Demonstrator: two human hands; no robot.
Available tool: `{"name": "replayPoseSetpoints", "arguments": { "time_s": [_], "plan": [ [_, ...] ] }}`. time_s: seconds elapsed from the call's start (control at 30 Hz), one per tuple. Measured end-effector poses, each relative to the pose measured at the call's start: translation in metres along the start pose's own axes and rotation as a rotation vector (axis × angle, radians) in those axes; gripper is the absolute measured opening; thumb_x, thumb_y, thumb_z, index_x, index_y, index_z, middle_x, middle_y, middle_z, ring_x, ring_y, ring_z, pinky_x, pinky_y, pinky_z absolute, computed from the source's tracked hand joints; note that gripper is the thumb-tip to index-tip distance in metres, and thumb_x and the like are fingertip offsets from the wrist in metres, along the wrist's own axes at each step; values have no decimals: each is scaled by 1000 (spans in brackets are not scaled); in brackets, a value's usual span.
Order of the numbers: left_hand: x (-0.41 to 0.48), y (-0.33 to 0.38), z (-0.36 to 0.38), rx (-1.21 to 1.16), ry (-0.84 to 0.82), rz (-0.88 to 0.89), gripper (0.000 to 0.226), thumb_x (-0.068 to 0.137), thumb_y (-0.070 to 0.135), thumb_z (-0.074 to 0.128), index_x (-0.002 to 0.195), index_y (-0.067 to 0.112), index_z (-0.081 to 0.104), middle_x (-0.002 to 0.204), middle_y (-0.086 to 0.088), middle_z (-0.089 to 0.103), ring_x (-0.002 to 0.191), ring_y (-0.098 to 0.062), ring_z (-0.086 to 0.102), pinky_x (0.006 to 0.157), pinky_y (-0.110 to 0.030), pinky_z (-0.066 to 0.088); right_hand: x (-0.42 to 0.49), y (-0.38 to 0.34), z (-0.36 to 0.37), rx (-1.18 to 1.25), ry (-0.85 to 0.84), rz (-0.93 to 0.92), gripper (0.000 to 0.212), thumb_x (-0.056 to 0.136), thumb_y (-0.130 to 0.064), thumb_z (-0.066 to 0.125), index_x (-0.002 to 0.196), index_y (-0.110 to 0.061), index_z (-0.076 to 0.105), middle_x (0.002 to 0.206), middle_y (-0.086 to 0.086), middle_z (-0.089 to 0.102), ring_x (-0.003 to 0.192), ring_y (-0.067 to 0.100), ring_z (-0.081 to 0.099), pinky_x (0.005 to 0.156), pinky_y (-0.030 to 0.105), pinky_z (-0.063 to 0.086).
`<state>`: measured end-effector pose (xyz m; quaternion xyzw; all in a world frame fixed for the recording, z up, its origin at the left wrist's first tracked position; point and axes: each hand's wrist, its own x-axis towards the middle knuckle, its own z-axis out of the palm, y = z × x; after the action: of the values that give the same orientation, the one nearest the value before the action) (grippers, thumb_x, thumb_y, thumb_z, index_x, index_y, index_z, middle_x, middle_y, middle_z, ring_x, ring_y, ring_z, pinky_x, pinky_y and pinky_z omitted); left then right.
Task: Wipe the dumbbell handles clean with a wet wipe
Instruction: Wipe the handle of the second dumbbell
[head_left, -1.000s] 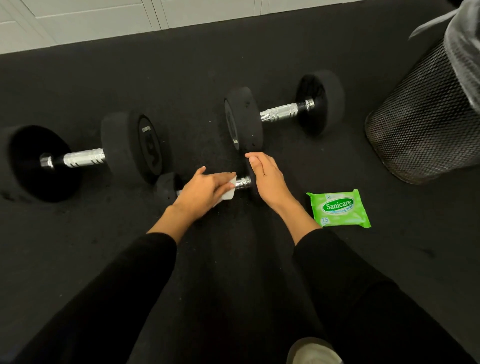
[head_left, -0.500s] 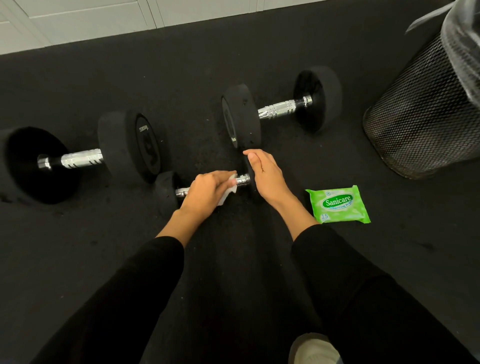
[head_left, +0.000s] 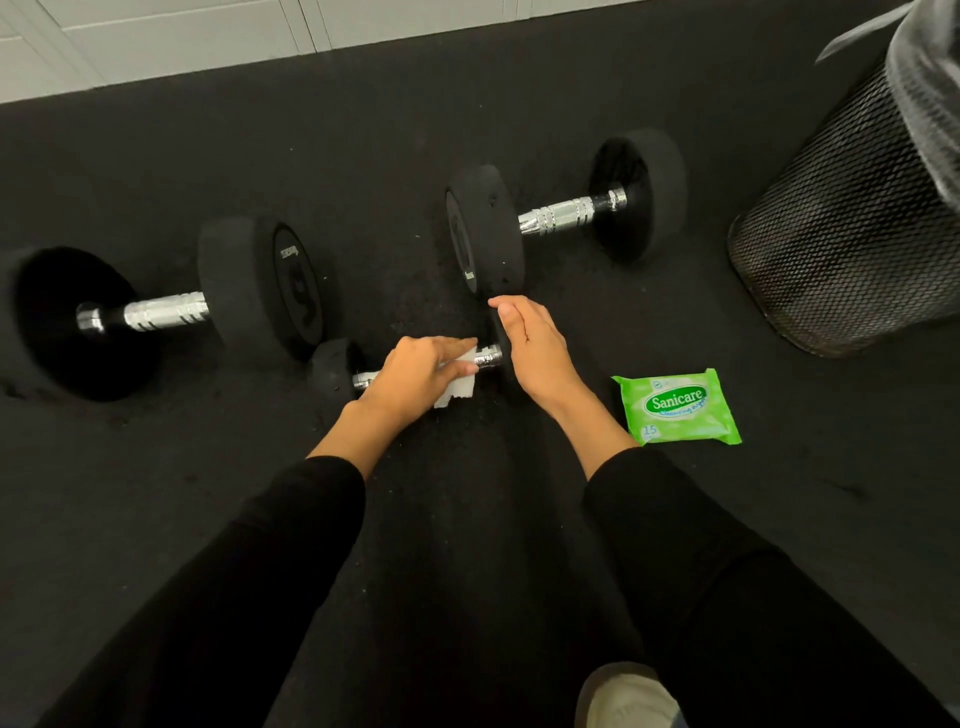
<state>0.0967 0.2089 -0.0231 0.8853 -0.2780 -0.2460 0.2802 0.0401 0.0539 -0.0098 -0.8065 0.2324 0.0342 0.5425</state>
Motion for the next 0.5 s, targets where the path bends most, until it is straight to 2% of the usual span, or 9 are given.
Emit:
{"name": "replayPoseSetpoints", "arguments": {
  "time_s": [0.07, 0.13, 0.2, 0.27, 0.37, 0.43, 0.5],
  "plan": [
    [-2, 3, 2, 84, 23, 63, 42, 97, 22, 54, 138, 16, 50, 139, -5, 54, 128, -20, 51, 109, -33, 38, -1, 0, 0, 8, 7, 1, 38, 104, -33, 27, 130, -24, 53, 138, -2, 42, 111, 2, 39, 91, 21, 30],
    [-9, 3, 6, 253, 22, 169, 51, 96, 7, 53, 145, 16, 40, 149, -5, 43, 138, -18, 39, 115, -26, 23, -2, 1, 0, 9, 2, -2, 37, 104, -34, 27, 129, -25, 53, 138, -2, 42, 111, 2, 39, 91, 21, 30],
    [-19, 1, 11, 356, 16, 240, 65, 93, -3, 52, 150, 15, 27, 157, -4, 26, 146, -16, 22, 115, -21, 6, -4, 2, 0, 13, 8, -13, 37, 104, -33, 27, 128, -25, 53, 137, -2, 43, 111, 2, 40, 91, 21, 30],
    [-24, -2, 15, 395, 21, 259, 67, 93, -4, 51, 151, 14, 22, 159, -5, 20, 147, -17, 16, 116, -23, 3, -5, 3, 0, 16, 23, -23, 36, 104, -33, 28, 128, -25, 54, 136, -2, 44, 110, 2, 41, 92, 21, 30],
    [-14, 5, 15, 354, 19, 189, 60, 96, 4, 50, 150, 13, 26, 155, -9, 31, 144, -22, 28, 117, -31, 19, -5, 3, 1, 12, 26, -23, 36, 104, -32, 28, 127, -26, 54, 136, -2, 44, 110, 2, 41, 92, 21, 31],
    [0, 11, 15, 321, -3, 129, 57, 95, 6, 53, 148, 12, 33, 147, -10, 42, 134, -28, 43, 109, -37, 36, -4, 2, 1, 17, 24, -13, 36, 104, -32, 28, 127, -25, 54, 136, -2, 43, 109, 2, 41, 91, 20, 31],
    [6, 17, 18, 309, -1, 97, 54, 94, 6, 54, 145, 11, 36, 140, -11, 48, 126, -28, 50, 102, -37, 40, -4, 2, 1, 27, 24, -4, 36, 104, -32, 28, 128, -25, 54, 137, -1, 42, 109, 2, 40, 91, 20, 31]
  ]
}}
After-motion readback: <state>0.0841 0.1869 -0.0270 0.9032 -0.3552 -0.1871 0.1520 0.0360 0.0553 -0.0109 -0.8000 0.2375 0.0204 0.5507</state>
